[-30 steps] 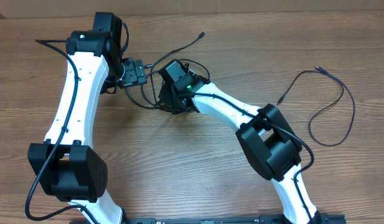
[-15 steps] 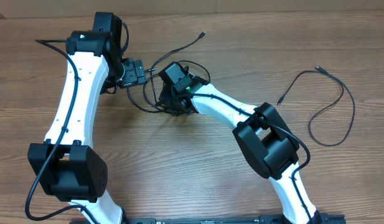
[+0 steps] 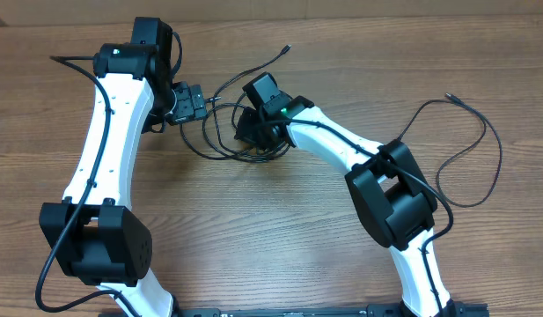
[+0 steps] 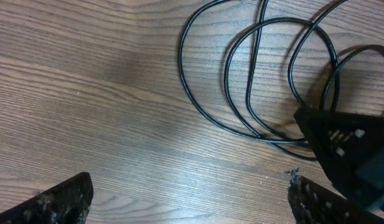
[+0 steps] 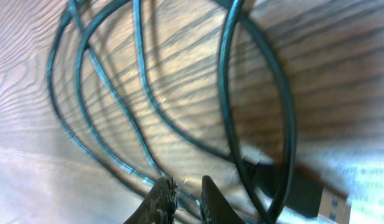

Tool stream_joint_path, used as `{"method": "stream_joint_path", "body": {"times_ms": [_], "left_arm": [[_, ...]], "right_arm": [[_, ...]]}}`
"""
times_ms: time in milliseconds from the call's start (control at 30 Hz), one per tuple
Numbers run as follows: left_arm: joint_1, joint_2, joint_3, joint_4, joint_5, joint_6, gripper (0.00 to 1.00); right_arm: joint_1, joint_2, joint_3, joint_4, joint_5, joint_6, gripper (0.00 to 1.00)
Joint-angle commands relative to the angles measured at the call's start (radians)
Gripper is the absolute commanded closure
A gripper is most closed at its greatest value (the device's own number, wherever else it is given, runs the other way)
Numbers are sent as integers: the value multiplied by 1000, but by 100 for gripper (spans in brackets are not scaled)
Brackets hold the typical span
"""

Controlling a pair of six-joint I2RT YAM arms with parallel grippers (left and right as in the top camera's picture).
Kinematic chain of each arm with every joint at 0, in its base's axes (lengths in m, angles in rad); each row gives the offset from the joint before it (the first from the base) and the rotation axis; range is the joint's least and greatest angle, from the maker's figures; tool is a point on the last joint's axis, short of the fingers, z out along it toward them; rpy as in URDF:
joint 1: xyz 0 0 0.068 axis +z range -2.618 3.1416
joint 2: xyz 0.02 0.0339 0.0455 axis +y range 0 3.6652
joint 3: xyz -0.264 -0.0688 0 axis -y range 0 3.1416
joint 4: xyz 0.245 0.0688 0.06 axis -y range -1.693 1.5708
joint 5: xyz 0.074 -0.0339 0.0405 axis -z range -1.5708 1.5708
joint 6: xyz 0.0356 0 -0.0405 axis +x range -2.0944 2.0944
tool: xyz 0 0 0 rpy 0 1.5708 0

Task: Untangle cables

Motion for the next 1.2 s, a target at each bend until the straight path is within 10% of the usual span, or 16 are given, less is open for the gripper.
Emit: {"method": "stream_joint_path", "body": {"times_ms": [0,1167], "left_arm": [[-5,10,-4,0,5,-18,0],[-5,10,-4,1,5,-18,0]], "right_arm": [[13,-55,-5,-19,-50,-21,86],[63,-19,-5,-196,154,58,67]]}}
